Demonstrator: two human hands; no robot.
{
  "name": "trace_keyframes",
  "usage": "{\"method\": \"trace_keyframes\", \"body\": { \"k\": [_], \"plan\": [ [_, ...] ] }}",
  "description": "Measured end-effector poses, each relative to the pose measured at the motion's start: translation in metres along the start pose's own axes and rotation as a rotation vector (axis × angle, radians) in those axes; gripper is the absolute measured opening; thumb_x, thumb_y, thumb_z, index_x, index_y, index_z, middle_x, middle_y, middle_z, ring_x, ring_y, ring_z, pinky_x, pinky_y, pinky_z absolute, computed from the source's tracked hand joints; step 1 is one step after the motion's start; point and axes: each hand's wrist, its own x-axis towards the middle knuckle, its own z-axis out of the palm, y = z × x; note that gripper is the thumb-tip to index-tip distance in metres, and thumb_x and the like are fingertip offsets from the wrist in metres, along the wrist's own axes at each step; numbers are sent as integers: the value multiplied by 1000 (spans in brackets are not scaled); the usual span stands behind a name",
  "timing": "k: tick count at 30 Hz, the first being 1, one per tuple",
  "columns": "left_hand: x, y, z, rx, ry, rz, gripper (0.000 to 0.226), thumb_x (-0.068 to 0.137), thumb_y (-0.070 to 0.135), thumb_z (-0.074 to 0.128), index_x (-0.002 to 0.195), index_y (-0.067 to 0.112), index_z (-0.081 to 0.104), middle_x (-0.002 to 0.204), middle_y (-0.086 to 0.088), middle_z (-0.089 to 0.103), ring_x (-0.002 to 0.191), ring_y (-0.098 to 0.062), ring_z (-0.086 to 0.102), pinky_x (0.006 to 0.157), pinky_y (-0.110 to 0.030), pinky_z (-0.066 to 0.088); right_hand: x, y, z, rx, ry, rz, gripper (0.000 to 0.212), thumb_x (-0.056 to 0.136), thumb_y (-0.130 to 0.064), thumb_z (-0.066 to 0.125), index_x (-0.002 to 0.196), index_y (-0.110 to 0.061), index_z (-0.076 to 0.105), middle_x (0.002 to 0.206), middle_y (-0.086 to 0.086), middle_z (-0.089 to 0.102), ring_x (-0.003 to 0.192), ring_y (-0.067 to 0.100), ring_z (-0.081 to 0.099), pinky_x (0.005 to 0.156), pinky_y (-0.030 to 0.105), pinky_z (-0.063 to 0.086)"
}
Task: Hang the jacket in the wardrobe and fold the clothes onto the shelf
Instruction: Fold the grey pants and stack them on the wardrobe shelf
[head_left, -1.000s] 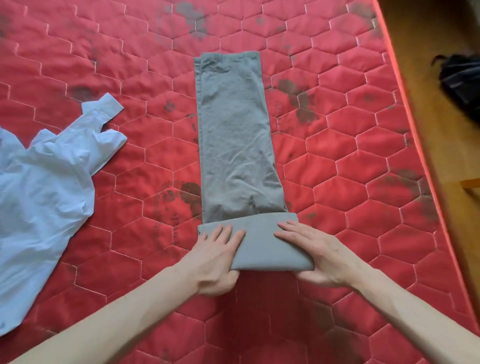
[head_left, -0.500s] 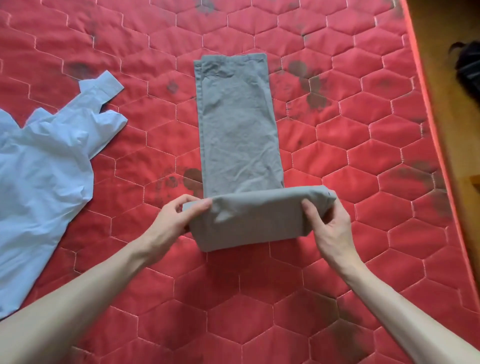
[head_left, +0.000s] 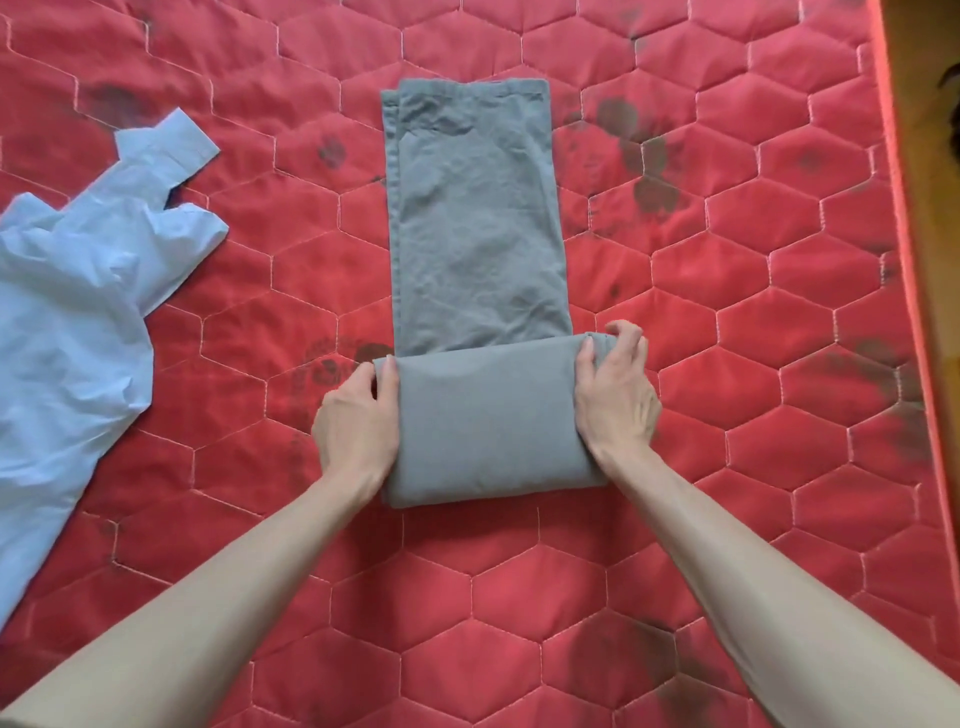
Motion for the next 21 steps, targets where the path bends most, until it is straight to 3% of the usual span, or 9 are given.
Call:
{"method": "trace_keyframes", "body": {
  "k": [2, 4, 5, 7, 10, 13, 16, 19, 21],
  "plan": [
    [1, 1, 0, 115, 44, 35, 43, 106, 49, 43, 81, 15, 51, 72, -12, 62, 75, -41, 60, 66, -42, 38, 3, 5, 7, 10, 110, -111, 41, 102, -34, 53, 136, -11, 51, 129, 15, 53, 111, 39, 57, 87, 49, 45],
    [-3, 2, -5, 111, 94, 143, 24, 104, 39, 51, 101, 16, 55, 95, -12, 61, 92, -39, 58, 76, -45, 41, 5, 14, 7, -29, 182, -225, 37, 99, -28, 58, 133, -11, 56, 133, 14, 52, 114, 35, 53, 92, 49, 46],
    [-5, 1, -9, 143, 131, 256, 25, 101, 36, 54, 114, 14, 55, 109, -13, 58, 103, -37, 54, 85, -47, 41, 6, 19, 4, -42, 198, -307, 34, 99, -25, 59, 130, -11, 59, 135, 13, 52, 116, 34, 53, 94, 49, 46],
    [-9, -5, -16, 266, 120, 577, 45, 96, 37, 57, 130, 8, 55, 128, -16, 54, 116, -36, 49, 98, -48, 40, 2, 27, -5, -34, 167, -530, 34, 99, -29, 58, 128, -11, 64, 135, 13, 56, 119, 33, 53, 97, 48, 45],
    [-27, -13, -21, 424, -133, 949, 75, 87, 48, 61, 146, 4, 51, 145, -21, 51, 129, -40, 50, 107, -50, 43, -11, 48, -19, -47, -80, -831, 67, 95, -54, 60, 146, -10, 58, 152, 18, 48, 139, 38, 48, 116, 50, 37],
    [-48, -19, -19, 627, -347, 982, 107, 70, 47, 64, 161, 1, 29, 165, -33, 22, 151, -49, 26, 123, -56, 29, -31, 72, -24, -166, -263, -931, 102, 80, -71, 70, 161, -19, 37, 170, 24, 16, 159, 41, 14, 127, 57, 17],
    [-53, -23, -13, 837, -388, 959, 117, 65, 28, 67, 164, 1, 11, 166, -39, 0, 155, -54, 5, 124, -62, 20, -38, 82, -24, -262, -319, -953, 113, 73, -69, 72, 165, -25, 24, 172, 23, 5, 160, 40, 6, 126, 60, 19],
    [-56, -16, -6, 872, -379, 898, 106, 64, 9, 61, 160, -1, 18, 162, -42, 15, 151, -58, 20, 118, -65, 31, -34, 75, -31, -301, -344, -932, 113, 67, -60, 67, 166, -31, 21, 173, 18, 13, 159, 34, 19, 127, 54, 20],
    [-58, -6, -10, 794, -402, 866, 106, 55, 10, 64, 155, 1, 29, 158, -39, 31, 145, -56, 35, 115, -61, 39, -32, 70, -43, -271, -325, -930, 107, 66, -56, 66, 163, -27, 31, 169, 13, 29, 153, 28, 36, 127, 49, 20]
  ]
}}
